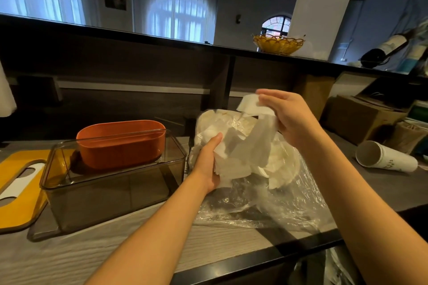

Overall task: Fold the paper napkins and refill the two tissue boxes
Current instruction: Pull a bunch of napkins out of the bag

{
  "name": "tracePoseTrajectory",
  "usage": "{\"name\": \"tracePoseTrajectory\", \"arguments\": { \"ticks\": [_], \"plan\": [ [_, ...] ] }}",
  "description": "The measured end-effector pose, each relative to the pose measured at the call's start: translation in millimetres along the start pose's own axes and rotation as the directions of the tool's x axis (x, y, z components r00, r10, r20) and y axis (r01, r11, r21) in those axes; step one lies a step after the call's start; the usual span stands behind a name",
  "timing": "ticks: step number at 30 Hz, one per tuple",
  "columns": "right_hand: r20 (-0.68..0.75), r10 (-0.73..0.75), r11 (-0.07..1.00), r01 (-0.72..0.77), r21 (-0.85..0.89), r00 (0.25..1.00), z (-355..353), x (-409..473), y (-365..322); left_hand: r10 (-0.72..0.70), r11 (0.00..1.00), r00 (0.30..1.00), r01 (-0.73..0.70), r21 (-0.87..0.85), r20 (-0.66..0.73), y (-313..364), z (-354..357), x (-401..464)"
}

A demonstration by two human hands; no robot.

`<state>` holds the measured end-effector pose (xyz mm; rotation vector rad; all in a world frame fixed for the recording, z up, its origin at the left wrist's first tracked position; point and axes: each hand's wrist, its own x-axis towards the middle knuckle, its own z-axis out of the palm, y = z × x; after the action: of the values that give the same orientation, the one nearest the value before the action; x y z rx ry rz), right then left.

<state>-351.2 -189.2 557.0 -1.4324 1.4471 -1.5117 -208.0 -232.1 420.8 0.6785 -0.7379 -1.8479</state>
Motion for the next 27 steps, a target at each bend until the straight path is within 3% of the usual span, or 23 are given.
{"name": "tracePoseTrajectory", "arguments": {
  "ticks": [4, 8, 10, 15, 21, 27],
  "plan": [
    [0.032, 0.058, 0.998, -0.059, 0.030, 0.998, 20, 3, -5, 0.023, 1.000, 1.000, -0.023, 0.008, 0.001, 0, 2, -1],
    [0.032, 0.323, 0.946, -0.322, -0.029, 0.946, 29, 7, -2, 0.002, 1.000, 1.000, -0.002, 0.015, -0.003, 1, 1, -1],
    [0.102, 0.356, 0.934, -0.352, -0.057, 0.929, 25, 8, 3, 0.000, 1.000, 1.000, 0.000, 0.020, -0.012, 1, 2, -2],
    [0.329, 0.183, 0.983, -0.166, -0.077, 0.927, 11, 0, 9, 0.003, 0.999, 1.000, -0.003, 0.051, -0.015, 1, 2, -2],
    [0.137, 0.006, 0.971, 0.027, -0.237, 0.990, 17, -9, 11, 0.012, 0.998, 1.000, -0.013, 0.056, 0.009, 0, -1, 0],
    [0.133, -0.152, 0.938, 0.185, -0.293, 0.979, 7, -20, -1, -0.032, 0.999, 0.999, 0.031, 0.034, 0.038, 0, -1, 0]
  ]
}}
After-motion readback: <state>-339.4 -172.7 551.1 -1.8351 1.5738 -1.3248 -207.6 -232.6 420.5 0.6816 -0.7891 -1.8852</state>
